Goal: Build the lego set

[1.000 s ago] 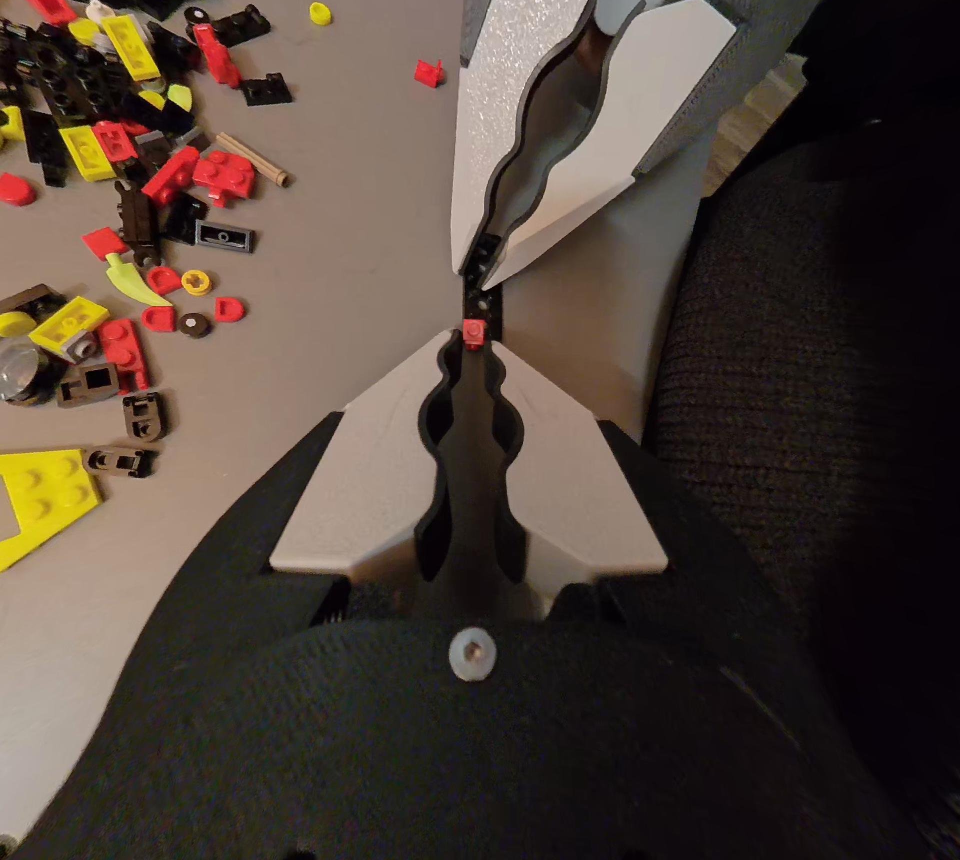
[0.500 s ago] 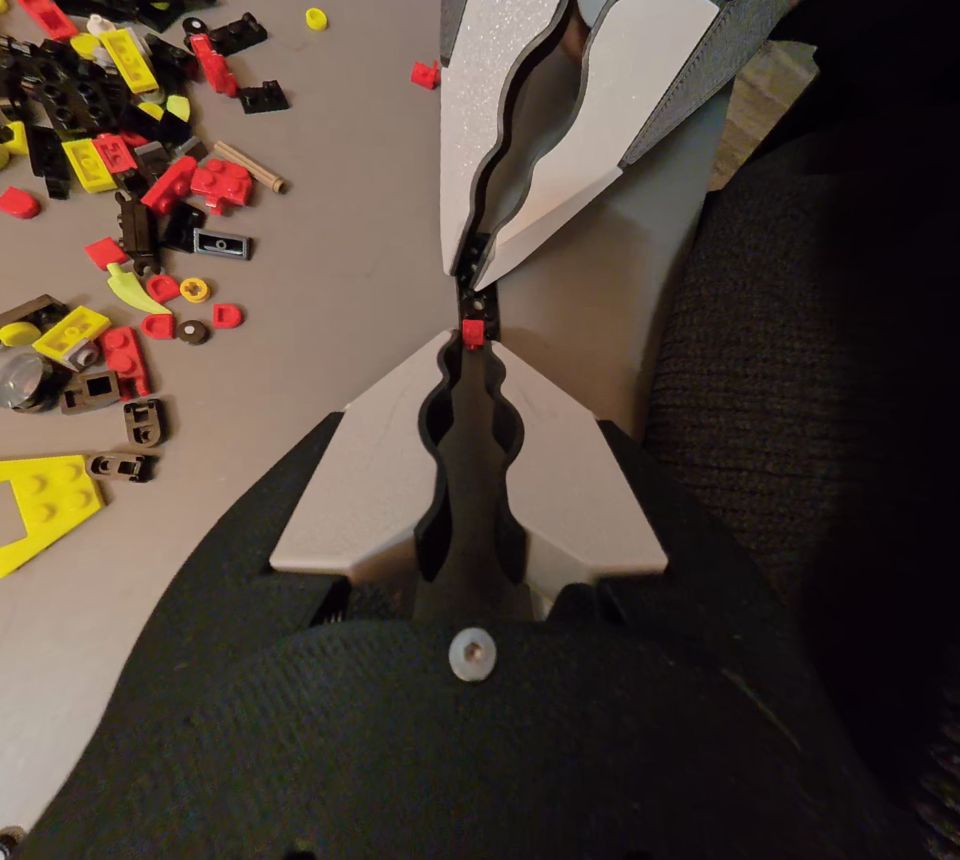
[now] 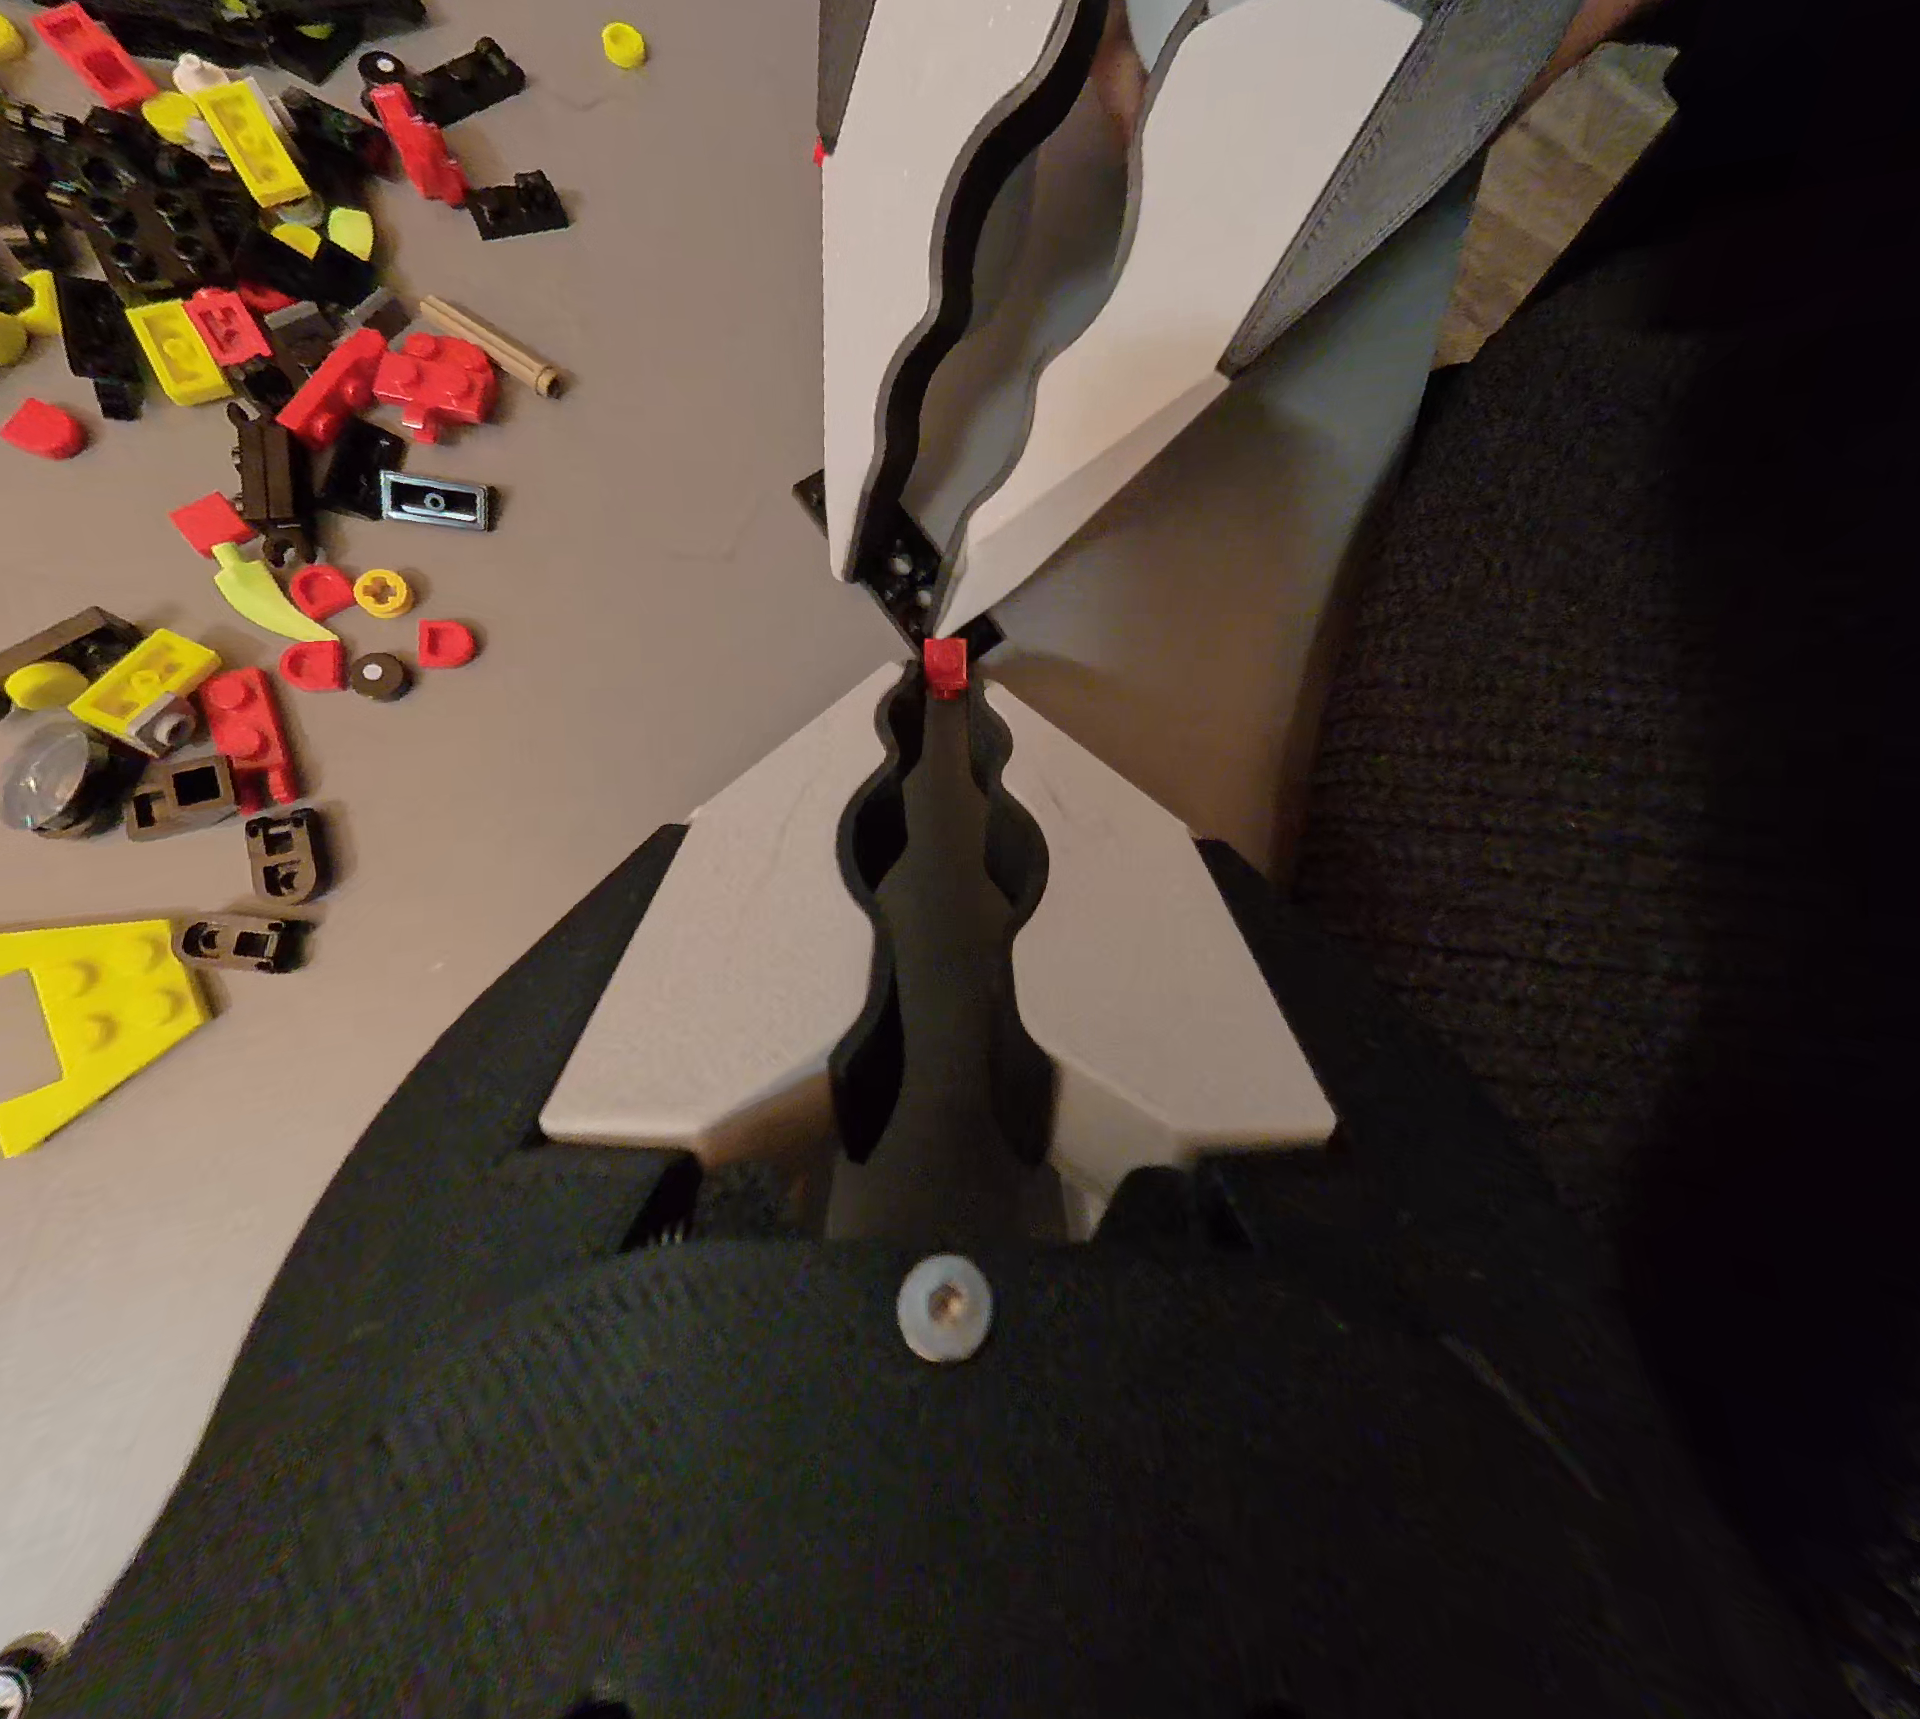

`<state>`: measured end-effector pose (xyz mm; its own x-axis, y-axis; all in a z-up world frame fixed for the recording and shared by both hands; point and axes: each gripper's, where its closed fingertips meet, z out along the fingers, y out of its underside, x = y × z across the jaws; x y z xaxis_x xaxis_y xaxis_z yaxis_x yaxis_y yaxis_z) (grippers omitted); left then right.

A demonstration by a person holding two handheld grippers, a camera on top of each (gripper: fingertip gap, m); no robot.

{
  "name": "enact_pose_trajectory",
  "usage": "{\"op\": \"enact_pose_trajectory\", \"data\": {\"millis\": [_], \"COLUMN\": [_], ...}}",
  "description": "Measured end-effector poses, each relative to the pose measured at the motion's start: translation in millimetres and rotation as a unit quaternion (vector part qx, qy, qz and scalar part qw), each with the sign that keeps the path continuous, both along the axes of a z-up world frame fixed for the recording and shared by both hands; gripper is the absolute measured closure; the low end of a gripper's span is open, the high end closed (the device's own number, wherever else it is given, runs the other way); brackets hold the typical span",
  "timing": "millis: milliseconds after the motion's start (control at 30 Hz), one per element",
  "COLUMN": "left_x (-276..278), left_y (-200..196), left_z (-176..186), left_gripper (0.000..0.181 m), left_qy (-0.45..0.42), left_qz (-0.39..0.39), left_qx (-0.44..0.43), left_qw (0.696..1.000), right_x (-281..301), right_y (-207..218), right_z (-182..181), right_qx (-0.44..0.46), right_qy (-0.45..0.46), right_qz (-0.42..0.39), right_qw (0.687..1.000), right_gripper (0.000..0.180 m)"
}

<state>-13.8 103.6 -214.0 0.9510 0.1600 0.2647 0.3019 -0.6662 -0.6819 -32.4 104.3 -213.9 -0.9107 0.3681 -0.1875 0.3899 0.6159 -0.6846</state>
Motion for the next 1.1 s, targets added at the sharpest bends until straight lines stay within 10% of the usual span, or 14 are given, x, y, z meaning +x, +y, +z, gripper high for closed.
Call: {"op": "enact_pose_trajectory", "data": {"millis": [1100], "left_x": [-11], "left_y": [-4], "left_z": [5], "left_gripper": [0.176], "left_qy": [-0.006], "left_qz": [0.028], "left_qx": [0.012], "left_qw": [1.000], "right_x": [0], "right_y": [13], "right_z": [-3], "right_qx": [0.039], "right_qy": [0.099], "right_qz": [0.070], "right_qw": [0.992], "right_gripper": [0.127]}}
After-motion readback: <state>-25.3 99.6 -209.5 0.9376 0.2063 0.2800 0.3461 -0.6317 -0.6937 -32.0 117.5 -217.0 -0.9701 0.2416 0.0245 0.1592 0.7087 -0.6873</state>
